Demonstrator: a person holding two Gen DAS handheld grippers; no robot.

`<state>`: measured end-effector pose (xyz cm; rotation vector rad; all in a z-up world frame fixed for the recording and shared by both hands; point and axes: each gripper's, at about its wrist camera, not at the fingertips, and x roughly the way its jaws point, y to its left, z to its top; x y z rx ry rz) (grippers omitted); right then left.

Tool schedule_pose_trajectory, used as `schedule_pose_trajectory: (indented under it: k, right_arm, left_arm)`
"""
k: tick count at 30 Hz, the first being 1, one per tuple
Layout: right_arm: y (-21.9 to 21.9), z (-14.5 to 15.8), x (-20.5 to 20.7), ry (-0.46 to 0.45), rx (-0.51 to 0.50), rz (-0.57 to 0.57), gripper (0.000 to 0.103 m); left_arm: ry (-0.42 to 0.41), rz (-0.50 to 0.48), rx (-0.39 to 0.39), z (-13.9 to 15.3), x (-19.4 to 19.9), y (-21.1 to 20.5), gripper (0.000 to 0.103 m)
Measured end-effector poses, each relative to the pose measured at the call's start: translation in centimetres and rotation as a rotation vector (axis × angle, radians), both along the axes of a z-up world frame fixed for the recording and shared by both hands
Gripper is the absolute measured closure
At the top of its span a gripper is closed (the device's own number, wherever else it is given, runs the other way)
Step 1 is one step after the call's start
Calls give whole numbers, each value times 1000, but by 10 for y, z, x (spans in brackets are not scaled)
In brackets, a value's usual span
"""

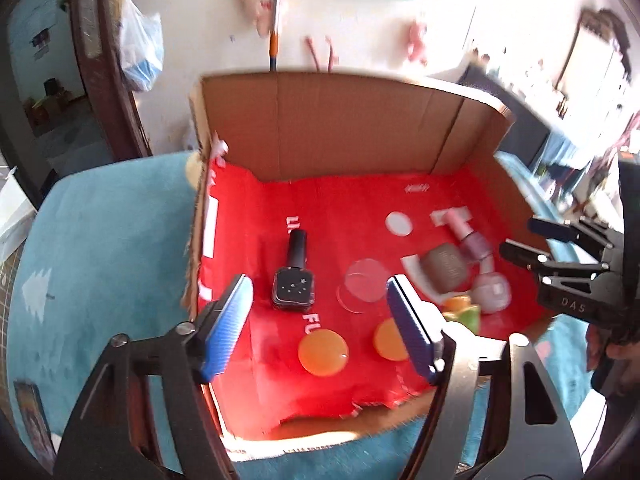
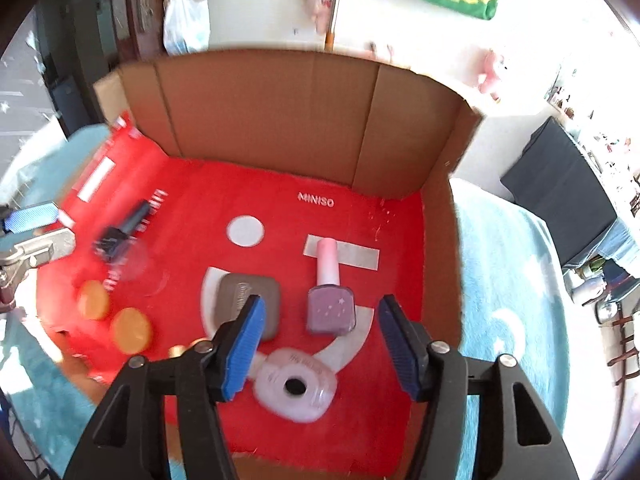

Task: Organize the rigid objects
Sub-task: 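Lift both tools out of the box and back over the table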

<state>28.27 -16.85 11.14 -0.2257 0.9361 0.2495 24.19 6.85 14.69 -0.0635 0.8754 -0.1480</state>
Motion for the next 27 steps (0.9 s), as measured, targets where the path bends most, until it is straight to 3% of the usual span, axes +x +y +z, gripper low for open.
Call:
schedule_pose_trajectory:
  k: [8,11,16,21,27]
  right_arm:
    - [-16,58,-80,-201,109,24,29]
    - [-20,78,-109,-283,122,32,19]
    - [-26,102,-166,-415,148,48,11]
    - [-33,98,-222,-512,157,41,2]
    - [-44,72,-268,-567,197,3,0]
  left_arm:
    - [-209,21,-49,43,-73,-1,22]
    - [-289,28,-51,54,-103,-3,21]
    - [-396,52,-41,60,-149,-9,10]
    - [-461,69,-13,47,-189,-21,7]
    - [-467,86,-12,18,-219,-31,7]
